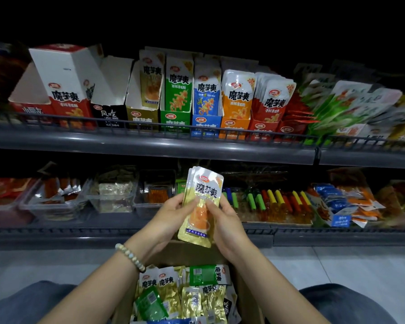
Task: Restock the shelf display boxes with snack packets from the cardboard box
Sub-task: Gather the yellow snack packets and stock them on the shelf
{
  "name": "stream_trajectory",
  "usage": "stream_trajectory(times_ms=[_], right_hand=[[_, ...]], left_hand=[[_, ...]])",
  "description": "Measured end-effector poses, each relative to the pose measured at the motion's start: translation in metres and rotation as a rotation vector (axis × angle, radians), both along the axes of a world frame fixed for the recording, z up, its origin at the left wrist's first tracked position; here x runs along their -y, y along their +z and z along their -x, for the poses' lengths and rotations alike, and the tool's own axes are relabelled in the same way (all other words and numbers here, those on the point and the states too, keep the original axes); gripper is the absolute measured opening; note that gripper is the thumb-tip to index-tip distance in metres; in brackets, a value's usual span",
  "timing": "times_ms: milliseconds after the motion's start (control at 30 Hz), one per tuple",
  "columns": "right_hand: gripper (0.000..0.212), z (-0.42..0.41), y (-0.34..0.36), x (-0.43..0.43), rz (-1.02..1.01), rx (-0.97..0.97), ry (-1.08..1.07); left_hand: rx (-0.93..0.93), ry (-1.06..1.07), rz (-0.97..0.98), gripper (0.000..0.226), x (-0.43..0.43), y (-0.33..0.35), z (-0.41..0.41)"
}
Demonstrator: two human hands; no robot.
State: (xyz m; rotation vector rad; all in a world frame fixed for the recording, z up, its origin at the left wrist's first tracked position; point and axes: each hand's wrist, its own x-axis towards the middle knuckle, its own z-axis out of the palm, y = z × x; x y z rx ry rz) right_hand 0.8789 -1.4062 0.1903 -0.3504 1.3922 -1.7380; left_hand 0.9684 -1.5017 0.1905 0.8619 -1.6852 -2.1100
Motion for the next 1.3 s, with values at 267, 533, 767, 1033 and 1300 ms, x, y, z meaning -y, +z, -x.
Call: stream_trajectory(times_ms=[267,533,767,1033,1300], right_hand=[[0.053,0.008,0.026,0.013,0.119,-0.308,-0.021],[0.090,0.036,0.097,0.035,0.142,-0.717,0.285],[0.085,0.038,0.144,0.078,0.117,-0.771,0.463],[0.082,0.047,0.171,0.123,0.173,-0.826,0.395],[0.081,0.091,0.200,0.171,0.137,-0.989,0.218]], left_hand=[[-0.127,0.077,0.143,0.025,0.007,0.018,-0.004],[-0.242,0.099,0.284,0.026,0.034,0.058,-0.015],[-0.370,0.143,0.316,0.028,0.069,0.097,-0.026],[-0.396,0.257,0.436,0.037,0.117,0.126,-0.019],[-0.091,0.442,0.938,0.053,0.175,0.130,-0.022]])
